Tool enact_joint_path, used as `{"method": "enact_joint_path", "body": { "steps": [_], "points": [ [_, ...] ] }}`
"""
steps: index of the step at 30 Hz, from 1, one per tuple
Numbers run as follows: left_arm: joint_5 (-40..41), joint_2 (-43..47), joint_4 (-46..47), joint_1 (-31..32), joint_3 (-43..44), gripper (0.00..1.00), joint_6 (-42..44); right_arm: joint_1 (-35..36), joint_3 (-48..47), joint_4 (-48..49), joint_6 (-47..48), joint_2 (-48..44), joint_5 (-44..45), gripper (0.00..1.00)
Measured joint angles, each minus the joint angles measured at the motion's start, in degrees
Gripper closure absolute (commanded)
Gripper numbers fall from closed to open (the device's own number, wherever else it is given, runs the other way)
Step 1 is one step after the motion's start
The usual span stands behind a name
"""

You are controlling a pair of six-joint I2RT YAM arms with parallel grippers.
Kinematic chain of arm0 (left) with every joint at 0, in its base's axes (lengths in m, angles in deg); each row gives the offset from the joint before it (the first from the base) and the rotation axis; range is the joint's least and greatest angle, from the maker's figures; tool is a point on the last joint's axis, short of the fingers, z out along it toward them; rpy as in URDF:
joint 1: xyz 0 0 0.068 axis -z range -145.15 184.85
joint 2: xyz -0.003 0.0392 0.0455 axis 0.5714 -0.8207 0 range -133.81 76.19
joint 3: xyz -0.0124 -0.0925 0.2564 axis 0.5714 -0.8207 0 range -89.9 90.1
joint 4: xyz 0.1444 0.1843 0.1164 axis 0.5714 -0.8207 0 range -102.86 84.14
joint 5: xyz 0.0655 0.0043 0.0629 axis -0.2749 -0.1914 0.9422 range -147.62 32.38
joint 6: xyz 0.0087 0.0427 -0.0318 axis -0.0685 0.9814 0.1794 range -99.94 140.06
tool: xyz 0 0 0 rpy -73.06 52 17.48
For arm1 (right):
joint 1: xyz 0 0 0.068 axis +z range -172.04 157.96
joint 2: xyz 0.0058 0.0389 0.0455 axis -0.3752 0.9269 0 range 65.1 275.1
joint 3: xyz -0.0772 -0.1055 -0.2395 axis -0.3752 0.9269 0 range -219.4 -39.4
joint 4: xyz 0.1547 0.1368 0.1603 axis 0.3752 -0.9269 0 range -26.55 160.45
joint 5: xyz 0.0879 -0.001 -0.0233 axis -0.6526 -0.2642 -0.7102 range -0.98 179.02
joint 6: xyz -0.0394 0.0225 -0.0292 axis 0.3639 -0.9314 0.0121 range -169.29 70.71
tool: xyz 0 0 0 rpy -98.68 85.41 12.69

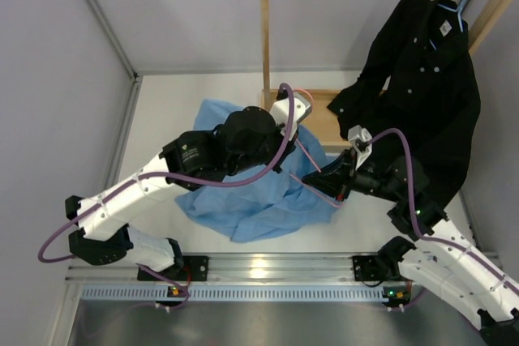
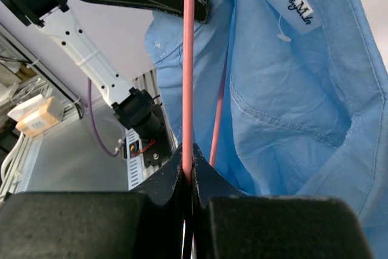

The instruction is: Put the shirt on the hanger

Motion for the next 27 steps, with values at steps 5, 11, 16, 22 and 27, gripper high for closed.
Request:
{"method": "enact_joint_path", "body": {
  "steps": [5, 11, 16, 22, 27],
  "points": [
    [0.9, 0.0, -0.7, 0.1, -0.7, 1.00, -0.2, 0.7, 2.2, 3.6, -0.5, 0.0, 2.3, 1.00],
    [9.8, 0.1, -4.1, 0.6, -0.5, 1.00, -2.1, 0.8, 7.0, 9.9, -1.9, -0.6, 7.0, 1.00],
    [10.1, -0.9, -6.1, 0.8, 2.0, 0.78, -1.4, 1.7, 9.8, 15.1, -3.6, 0.8, 8.4, 1.00],
    [4.6, -1.6, -6.1, 1.5, 3.5, 0.08, 2.1, 2.9, 10.2, 20.3, -4.5, 1.3, 8.8, 1.00],
    [1.6, 0.3, -4.5, 1.5, 3.3, 0.02, 10.1, 2.9, 13.3, 25.1, -5.0, 0.4, 9.2, 1.00]
  ]
}}
